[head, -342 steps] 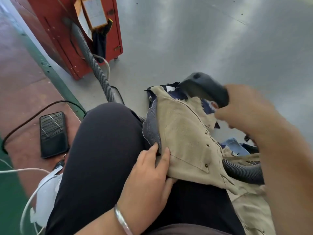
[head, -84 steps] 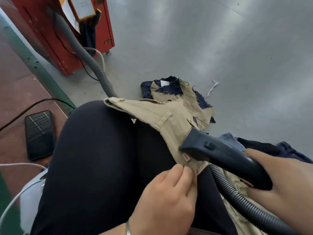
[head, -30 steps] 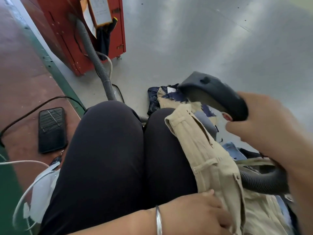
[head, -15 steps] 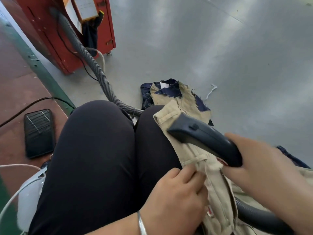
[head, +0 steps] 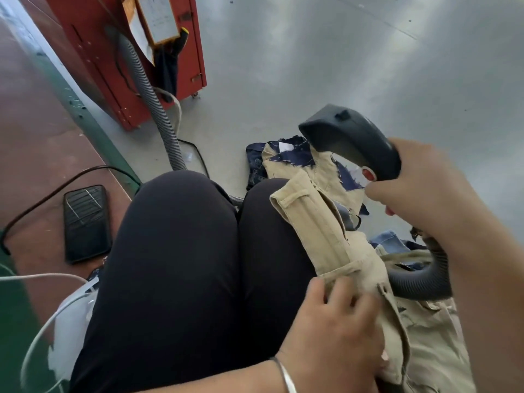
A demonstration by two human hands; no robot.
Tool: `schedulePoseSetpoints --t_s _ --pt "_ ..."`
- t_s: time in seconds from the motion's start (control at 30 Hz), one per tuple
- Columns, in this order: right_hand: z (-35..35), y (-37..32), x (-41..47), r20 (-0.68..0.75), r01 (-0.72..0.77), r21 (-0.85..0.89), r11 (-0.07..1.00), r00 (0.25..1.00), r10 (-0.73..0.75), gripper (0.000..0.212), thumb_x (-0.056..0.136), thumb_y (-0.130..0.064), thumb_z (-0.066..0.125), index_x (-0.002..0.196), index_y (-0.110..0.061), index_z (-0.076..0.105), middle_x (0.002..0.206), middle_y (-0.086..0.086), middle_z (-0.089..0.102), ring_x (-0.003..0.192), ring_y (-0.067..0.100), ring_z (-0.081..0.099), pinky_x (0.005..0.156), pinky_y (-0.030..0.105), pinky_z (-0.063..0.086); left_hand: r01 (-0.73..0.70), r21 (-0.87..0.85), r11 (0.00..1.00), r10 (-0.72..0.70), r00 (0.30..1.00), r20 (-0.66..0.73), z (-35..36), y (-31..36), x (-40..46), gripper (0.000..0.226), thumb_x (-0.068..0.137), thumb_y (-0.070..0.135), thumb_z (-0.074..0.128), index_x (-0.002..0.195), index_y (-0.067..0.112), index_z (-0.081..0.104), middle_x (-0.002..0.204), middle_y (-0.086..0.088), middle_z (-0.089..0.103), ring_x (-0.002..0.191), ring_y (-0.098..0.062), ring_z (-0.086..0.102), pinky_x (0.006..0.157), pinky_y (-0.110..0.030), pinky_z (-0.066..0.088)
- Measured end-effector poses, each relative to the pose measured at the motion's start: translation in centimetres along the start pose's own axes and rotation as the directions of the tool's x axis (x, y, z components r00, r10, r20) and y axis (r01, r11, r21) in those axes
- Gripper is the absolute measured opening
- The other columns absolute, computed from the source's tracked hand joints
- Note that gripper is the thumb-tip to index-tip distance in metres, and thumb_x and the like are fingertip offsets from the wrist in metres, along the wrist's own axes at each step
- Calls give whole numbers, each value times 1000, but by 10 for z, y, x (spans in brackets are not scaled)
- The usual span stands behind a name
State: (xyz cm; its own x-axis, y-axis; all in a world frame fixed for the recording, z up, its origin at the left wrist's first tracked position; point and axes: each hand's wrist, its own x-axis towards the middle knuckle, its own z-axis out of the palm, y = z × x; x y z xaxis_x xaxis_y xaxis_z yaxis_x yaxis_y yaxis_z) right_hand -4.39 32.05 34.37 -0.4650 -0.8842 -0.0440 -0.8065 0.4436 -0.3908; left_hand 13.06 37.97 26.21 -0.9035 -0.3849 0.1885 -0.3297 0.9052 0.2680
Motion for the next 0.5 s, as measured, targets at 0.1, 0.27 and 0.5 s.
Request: schedulePoseSetpoints --t_s 0.1,0.27,0.5 --pt "-3 6 -16 31 -14 -10 1000 999 14 20 73 -8 68 83 -20 57 68 11 63 66 35 66 65 50 57 -113 -60 992 121 981 153 -14 -7 11 10 67 33 63 59 28 61 71 14 58 68 -8 52 66 -24 39" --pt "-18 18 -40 21 -25 -23 999 999 25 22 68 -10 70 71 -22 53 52 5 56 49 27 63 54 46 53 -47 -257 965 142 921 363 -67 -67 -4 11 65 29 52 57 25 46 69 8 52 75 -12 48 76 -33 41" --pt "-35 13 -56 -3 -25 -36 999 1000 24 25 58 -33 67 80 -36 54 50 3 56 49 29 62 54 51 55 221 191 956 -271 913 305 -91 -82 0 39 76 33 30 92 25 65 99 8 60 90 -16 54 85 -34 46"
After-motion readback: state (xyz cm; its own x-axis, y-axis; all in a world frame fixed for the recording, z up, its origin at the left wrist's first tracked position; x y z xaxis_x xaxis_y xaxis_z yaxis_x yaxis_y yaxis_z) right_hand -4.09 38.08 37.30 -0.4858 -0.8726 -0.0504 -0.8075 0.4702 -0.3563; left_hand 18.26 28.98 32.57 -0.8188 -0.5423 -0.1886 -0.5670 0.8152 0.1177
